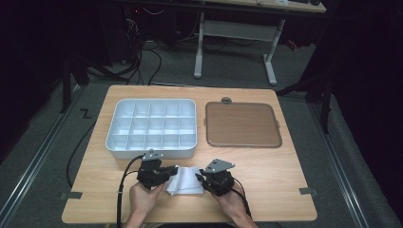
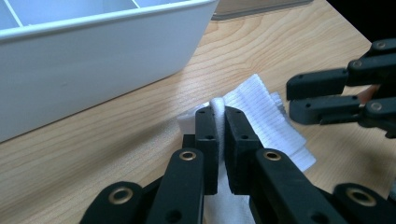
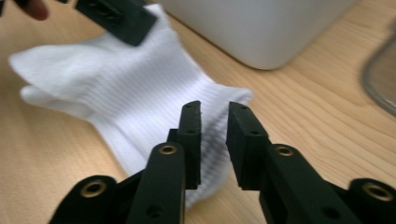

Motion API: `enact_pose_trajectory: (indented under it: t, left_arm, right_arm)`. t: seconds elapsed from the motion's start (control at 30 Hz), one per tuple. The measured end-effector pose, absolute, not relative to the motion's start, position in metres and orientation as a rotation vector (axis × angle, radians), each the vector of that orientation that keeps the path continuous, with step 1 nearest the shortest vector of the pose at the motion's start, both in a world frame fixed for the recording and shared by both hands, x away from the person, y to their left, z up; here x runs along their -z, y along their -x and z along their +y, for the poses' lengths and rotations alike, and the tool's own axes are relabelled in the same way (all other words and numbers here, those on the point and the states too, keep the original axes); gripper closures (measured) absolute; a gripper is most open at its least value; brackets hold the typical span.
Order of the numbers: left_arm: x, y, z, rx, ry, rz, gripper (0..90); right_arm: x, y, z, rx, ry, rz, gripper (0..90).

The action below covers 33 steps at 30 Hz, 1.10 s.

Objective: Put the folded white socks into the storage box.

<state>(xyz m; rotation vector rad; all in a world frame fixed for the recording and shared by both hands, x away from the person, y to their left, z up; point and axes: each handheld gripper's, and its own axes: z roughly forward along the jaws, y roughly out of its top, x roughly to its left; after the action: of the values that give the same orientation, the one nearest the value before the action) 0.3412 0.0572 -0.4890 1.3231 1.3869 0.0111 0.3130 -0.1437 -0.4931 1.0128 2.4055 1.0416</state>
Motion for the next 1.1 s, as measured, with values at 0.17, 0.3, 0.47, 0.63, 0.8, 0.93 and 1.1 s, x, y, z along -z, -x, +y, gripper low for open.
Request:
enact_pose_trajectory:
  t: [0.17,0.3,0.47,0.63,0.8,0.93,1.1]
  left_arm:
    - [0.489,-0.341,0.057,-0.011,-1.326,1.389,85.4]
    - [0.489,-0.34,0.056,-0.015,-1.321,1.391,85.4]
    - [0.488,-0.341,0.055,-0.014,-1.322,1.388,85.4]
    - [0.488,-0.339,0.055,-0.018,-1.328,1.38,85.4]
    - [0.487,-0.336,0.055,-0.017,-1.311,1.369,85.3]
    - [0.488,-0.335,0.055,-0.014,-1.305,1.371,85.3]
    - [0.487,-0.334,0.056,-0.007,-1.304,1.362,85.3]
  right_arm:
    - [0.493,-0.311,-0.152,-1.056,-1.06,2.371,69.4]
    - [0.496,-0.309,-0.151,-1.084,-1.071,2.372,67.8]
    - [0.5,-0.307,-0.149,-1.075,-1.089,2.38,65.6]
    - [0.511,-0.311,-0.152,-1.046,-1.131,2.395,64.1]
    - [0.516,-0.318,-0.152,-1.04,-1.164,2.428,63.6]
    - [0.518,-0.321,-0.152,-1.05,-1.164,2.442,66.0]
    - [0.52,-0.325,-0.15,-1.052,-1.173,2.467,66.7]
